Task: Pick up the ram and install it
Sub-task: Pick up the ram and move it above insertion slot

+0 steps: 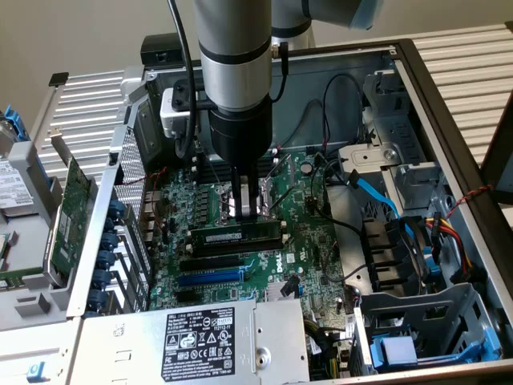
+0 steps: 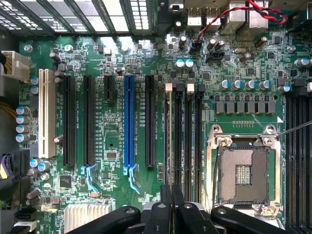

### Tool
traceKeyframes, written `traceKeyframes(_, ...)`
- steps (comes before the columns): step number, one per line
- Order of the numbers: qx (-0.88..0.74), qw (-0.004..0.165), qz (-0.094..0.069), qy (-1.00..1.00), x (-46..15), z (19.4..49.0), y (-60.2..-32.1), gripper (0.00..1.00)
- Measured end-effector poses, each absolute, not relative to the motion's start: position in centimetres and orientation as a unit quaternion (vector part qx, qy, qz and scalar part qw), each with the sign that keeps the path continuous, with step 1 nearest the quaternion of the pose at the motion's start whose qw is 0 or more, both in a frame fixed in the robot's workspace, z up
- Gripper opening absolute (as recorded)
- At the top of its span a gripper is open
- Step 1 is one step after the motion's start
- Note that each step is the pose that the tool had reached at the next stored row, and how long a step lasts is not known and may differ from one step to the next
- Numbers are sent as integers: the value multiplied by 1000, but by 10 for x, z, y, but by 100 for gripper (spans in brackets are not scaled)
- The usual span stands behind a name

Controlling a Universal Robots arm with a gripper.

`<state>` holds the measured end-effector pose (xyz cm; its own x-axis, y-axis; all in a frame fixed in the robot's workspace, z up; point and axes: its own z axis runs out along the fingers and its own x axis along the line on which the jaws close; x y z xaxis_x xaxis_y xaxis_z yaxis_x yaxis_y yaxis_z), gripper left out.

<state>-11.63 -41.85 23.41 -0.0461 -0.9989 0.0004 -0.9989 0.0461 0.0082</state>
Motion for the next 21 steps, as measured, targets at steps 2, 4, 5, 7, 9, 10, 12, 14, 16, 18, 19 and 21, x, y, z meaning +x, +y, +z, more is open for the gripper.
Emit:
traceKeyframes(2, 691, 3, -3, -723, -116, 234, -419, 12)
traceKeyframes(4, 691, 3, -3, -723, -116, 233, -418, 12)
traceKeyframes(5, 691, 3, -3, -723, -116, 233, -418, 12)
traceKeyframes(7, 691, 3, -3, -723, -117, 233, -418, 12)
traceKeyframes(9, 691, 3, -3, -723, -117, 233, -418, 12)
traceKeyframes(10, 691, 3, -3, -723, -117, 232, -418, 12)
traceKeyframes(12, 691, 3, -3, -723, -117, 232, -418, 12)
traceKeyframes(14, 691, 3, -3, -723, -117, 232, -418, 12)
traceKeyframes(16, 691, 3, -3, -723, -117, 232, -418, 12)
traceKeyframes(18, 691, 3, -3, -723, -117, 232, -418, 12)
traceKeyframes(19, 691, 3, -3, -723, -117, 232, -418, 12)
traceKeyframes(21, 691, 3, -3, -723, -117, 232, -418, 12)
